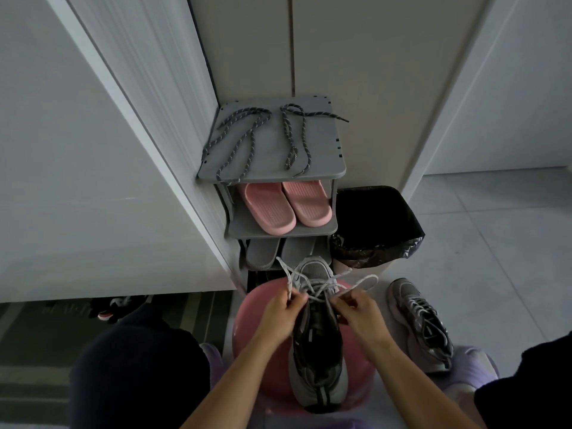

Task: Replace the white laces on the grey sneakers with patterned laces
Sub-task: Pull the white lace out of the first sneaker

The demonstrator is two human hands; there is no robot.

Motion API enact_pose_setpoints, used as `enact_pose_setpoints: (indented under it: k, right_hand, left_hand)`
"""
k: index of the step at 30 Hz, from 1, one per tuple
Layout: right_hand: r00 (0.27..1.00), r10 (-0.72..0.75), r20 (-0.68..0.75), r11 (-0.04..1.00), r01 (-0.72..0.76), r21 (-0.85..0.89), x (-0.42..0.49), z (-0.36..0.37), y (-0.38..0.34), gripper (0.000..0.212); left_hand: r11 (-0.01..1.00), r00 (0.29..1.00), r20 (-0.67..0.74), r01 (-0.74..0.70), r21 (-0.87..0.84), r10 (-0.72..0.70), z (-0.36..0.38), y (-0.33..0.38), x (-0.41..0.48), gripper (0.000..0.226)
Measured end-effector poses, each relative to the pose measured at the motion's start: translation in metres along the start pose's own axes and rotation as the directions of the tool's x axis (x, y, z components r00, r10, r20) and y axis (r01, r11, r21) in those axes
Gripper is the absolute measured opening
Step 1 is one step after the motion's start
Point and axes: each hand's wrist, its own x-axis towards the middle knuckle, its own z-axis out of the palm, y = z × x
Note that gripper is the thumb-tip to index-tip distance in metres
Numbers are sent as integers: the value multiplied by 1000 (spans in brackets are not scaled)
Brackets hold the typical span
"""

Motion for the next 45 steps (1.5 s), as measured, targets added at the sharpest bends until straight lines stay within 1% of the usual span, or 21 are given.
enact_pose_setpoints:
  k: [3,7,9,11,14,15,17,19,20,22,24,26,29,33,34,36,37,39,40,42,45]
  right_hand:
    - [996,20,-84,994,-10,110,-1,1,3,7]
    - [969,170,-177,866,-62,497,-4,-3,-3,11]
    - [968,179,-176,840,-58,539,-3,-8,-7,11]
    - [988,129,-88,891,-76,447,-2,-7,-6,6]
    - [1000,0,20,1000,0,17,1,-1,3,3]
    - [1000,-20,18,997,22,-76,3,0,5,4]
    - [999,-22,-34,992,18,-126,6,2,8,8]
    - [991,-12,-131,998,3,-66,8,1,7,10]
    - [983,34,-180,997,-20,77,8,0,7,13]
    - [967,150,-208,898,-45,437,8,-3,4,16]
    - [960,196,-201,832,-54,553,6,-6,-1,15]
    - [987,119,-111,881,-53,471,2,-2,-4,19]
    - [1000,-26,16,996,25,89,-7,7,-8,12]
    - [990,-61,-126,977,33,-212,1,6,0,14]
    - [984,-34,-173,987,6,-159,3,5,3,15]
    - [969,89,-229,980,-44,194,2,4,2,17]
    - [963,146,-228,924,-50,379,1,3,1,21]
    - [954,199,-225,847,-52,530,-2,1,-2,24]
    - [959,199,-203,842,-61,537,-3,1,-2,23]
    - [982,143,-121,885,-72,460,-6,6,-3,21]
    - [1000,26,-4,986,-25,165,-4,6,-4,14]
  left_hand:
    - [993,998,-20,58,-99,-60,-7,2,0,18]
    - [913,962,-70,224,-340,-262,-16,-14,-3,25]
    - [919,965,-49,229,-321,-257,-14,-18,-6,24]
    - [931,974,-9,216,-296,-229,-9,-15,-9,24]
    - [933,976,53,217,-286,-211,-1,-7,-9,22]
    - [941,978,70,207,-269,-196,-2,-6,-8,21]
    - [952,982,99,184,-243,-164,-5,-6,-7,18]
    - [952,985,59,170,-253,-160,-7,-5,-6,23]
    - [950,986,9,160,-268,-164,-7,-5,-6,28]
    - [947,980,-87,148,-284,-179,-7,-7,-6,35]
    - [920,972,-89,175,-350,-218,-4,-9,-6,34]
    - [888,966,-91,181,-422,-240,-1,-8,-7,30]
    - [845,973,-70,155,-512,-221,3,-7,-9,18]
    - [857,978,-69,136,-498,-195,7,-3,-6,15]
    - [853,975,-99,124,-507,-201,6,-3,-5,16]
    - [811,957,-161,108,-574,-241,6,-4,-5,14]
    - [745,943,-165,113,-657,-288,6,-7,-6,10]
    - [533,919,-90,141,-834,-384,9,-11,-10,8]
    - [458,913,-62,143,-877,-403,10,-14,-12,7]
    - [437,921,-55,130,-890,-385,14,-18,-12,9]
    - [660,961,-146,46,-750,-233,17,-15,-14,19]
